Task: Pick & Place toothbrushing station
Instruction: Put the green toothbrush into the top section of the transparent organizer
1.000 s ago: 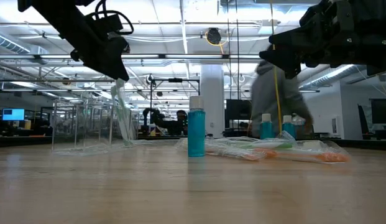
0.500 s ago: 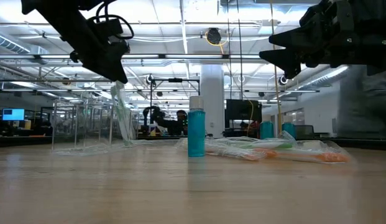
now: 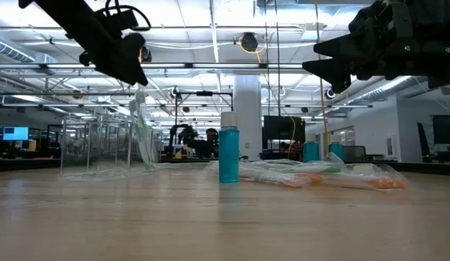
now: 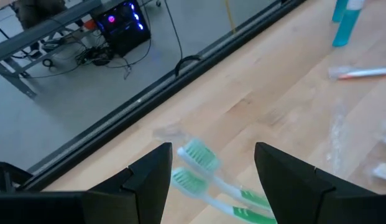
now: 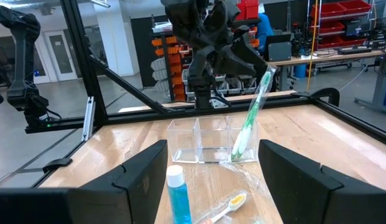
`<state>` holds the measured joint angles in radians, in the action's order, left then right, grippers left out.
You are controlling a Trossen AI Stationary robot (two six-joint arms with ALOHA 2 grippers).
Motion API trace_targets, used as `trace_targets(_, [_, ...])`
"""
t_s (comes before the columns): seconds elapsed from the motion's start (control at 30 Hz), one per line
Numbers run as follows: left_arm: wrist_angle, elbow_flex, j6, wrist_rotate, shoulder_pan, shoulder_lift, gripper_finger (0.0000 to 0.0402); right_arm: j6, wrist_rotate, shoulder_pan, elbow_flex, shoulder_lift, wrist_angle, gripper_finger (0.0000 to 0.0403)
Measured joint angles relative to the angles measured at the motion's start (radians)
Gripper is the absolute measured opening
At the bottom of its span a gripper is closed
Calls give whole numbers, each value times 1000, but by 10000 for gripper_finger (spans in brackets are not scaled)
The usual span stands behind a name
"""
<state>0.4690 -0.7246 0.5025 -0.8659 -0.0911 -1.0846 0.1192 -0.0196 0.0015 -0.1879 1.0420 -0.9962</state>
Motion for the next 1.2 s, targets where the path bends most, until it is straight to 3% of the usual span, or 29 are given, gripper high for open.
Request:
trace_targets(0.2, [-31,0,-1,1,-33,90,232,-3,7,0,0,0,25,247])
trace_targets(0.4, [-81,0,-46,29,-92,145,232,49,79,0,-10,0,142,247])
trace_targets(0.5, [-94,0,-45,94,-118,149,232,79,93,19,-69,0,314,247])
trace_targets(0.6, [-144,0,-54,166,-146,145,232,79,185,69,-189,11,627,247])
trace_targets(0.73, [-231,0,-129,232,-177,139,232,124,257,155,-352,86,922,247])
trace_targets(0.87, [-300,0,-187,263,-185,140,232,132,255,239,-451,196,947,247])
trace_targets(1.0, [-299,0,-185,227,-185,140,232,131,250,294,-559,309,1008,247])
trace_targets(1.2, [-250,0,-125,180,-183,123,232,168,140,347,-668,456,1087,247])
